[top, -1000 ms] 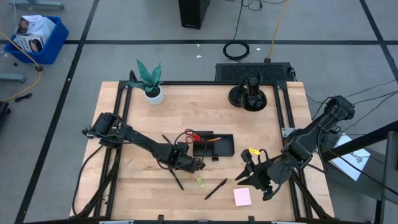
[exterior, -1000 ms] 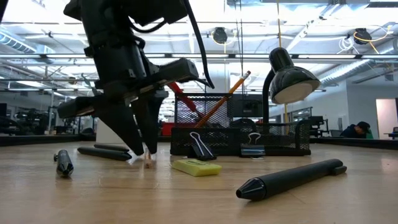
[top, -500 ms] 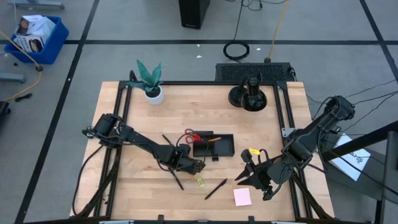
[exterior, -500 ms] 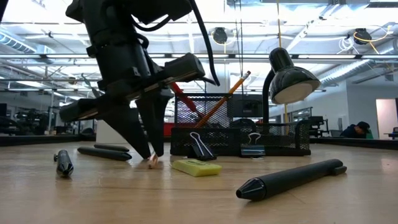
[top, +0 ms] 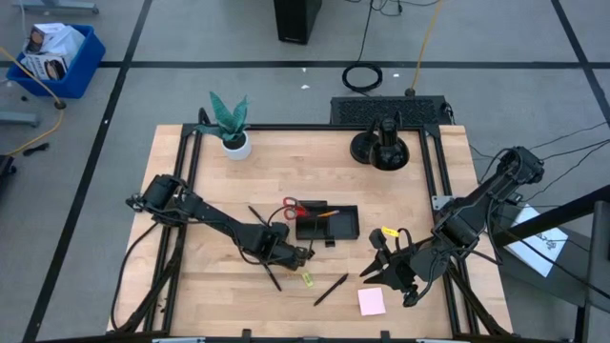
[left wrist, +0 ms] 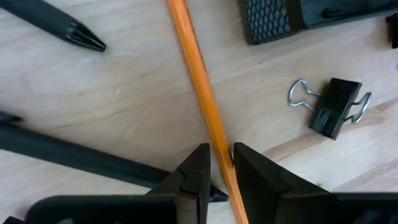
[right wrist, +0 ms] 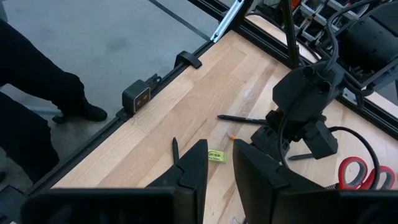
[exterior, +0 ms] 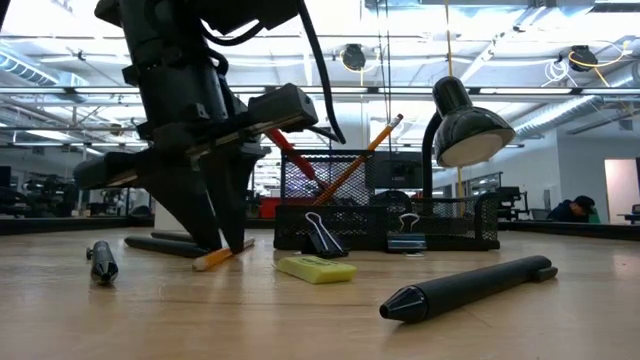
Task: Pick and place office supplies into organizer
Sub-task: Put the yellow pencil into the black desk organizer
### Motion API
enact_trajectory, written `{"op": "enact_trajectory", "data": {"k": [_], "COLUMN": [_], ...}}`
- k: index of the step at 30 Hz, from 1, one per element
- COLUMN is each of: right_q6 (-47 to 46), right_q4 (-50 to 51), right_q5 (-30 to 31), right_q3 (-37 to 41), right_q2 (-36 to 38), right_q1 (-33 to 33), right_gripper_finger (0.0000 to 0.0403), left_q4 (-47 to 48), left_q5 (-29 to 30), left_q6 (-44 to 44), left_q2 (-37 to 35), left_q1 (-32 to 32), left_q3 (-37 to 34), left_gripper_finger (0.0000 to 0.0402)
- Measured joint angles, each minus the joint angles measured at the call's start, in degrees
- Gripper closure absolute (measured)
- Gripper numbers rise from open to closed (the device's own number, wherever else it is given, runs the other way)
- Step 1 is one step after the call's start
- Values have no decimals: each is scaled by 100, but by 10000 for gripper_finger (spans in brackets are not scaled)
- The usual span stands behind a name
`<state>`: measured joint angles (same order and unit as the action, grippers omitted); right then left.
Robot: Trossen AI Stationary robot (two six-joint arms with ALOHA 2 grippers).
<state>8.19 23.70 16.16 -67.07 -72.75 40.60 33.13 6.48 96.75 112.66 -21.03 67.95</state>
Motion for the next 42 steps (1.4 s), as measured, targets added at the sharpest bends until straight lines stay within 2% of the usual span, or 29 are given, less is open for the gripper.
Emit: {"op": "enact_trajectory", "data": {"k": [42], "right_q6": [0], "right_q4": [-169], "right_q5": [0], "right_q3": [0], "right_q2": [-2], "right_q1": [1], "right_gripper_finger": [332], "left_q4": [426], "left_q5": [-81], "left_q6": [66], "left_q2": [-13], "left_q1": [30], "left_q3": [-8], "left_gripper_finger": [321]}}
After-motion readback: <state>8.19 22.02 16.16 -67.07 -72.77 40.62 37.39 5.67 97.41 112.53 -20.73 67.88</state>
